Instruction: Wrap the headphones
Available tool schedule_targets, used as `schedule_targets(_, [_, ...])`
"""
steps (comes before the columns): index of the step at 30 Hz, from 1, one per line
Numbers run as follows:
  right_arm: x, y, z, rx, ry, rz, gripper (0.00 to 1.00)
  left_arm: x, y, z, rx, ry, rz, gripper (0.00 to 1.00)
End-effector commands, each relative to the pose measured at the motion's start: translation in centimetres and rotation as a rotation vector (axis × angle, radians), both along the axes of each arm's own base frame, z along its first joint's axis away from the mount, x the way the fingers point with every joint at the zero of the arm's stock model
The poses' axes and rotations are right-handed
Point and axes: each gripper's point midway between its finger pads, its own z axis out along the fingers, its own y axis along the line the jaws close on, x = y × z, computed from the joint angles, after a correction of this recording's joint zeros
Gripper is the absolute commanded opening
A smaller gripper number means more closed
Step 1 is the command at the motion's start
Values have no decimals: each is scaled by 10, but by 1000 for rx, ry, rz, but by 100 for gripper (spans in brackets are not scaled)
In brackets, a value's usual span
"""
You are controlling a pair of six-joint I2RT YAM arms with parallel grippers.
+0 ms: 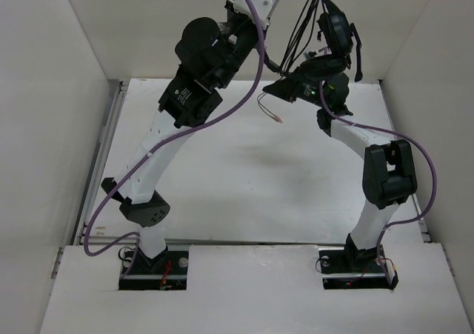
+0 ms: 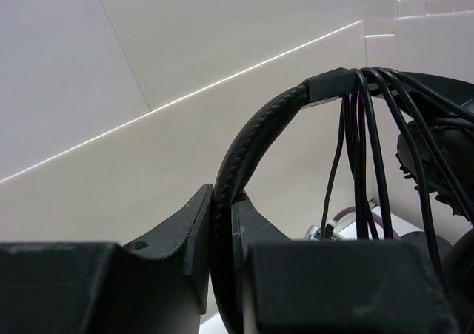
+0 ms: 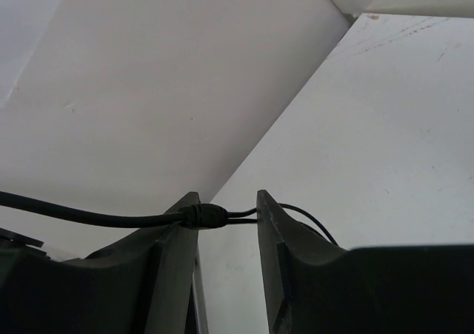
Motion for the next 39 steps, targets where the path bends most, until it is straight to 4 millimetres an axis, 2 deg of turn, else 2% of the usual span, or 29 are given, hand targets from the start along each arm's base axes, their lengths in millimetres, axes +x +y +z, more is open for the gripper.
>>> schedule_targets(1, [-2, 7, 15, 31, -72, 15, 41, -26, 34, 70, -216, -136, 11, 1])
schedule_targets(4, [-3, 10, 16, 46, -81, 19, 29, -23, 35, 71, -235, -136, 25, 1])
schedule_targets(5, [-4, 11, 18, 49, -86, 20, 24, -22, 35, 71, -240, -135, 30, 1])
schedule_targets(6, [-5, 13, 18, 48, -93, 24, 14, -21, 37, 72, -249, -134, 40, 1])
schedule_targets(10, [-13, 20, 15, 29, -107, 49, 1, -8, 46, 71, -276, -138, 114, 1])
schedule_targets(20, [-57, 32, 23, -125, -192, 61, 0, 53, 108, 56, -341, -165, 448, 1])
schedule_targets(27, [-105, 63, -1, -468, -381, 120, 0, 88, 131, 31, -321, -156, 584, 1])
schedule_targets(29, [-117, 73, -1, -574, -475, 140, 0, 97, 135, 22, -318, -140, 612, 1])
schedule_targets(31, [-124, 77, 6, -629, -555, 150, 0, 107, 143, 14, -310, -128, 642, 1])
schedule_targets(34, [-126, 74, 31, -701, -682, 115, 0, 119, 151, 0, -280, -118, 677, 1])
schedule_targets(36, [-119, 64, 49, -750, -755, 58, 0, 127, 161, -9, -261, -108, 706, 1])
schedule_targets(39, [-103, 40, 84, -851, -884, -65, 0, 139, 177, -28, -229, -79, 754, 1])
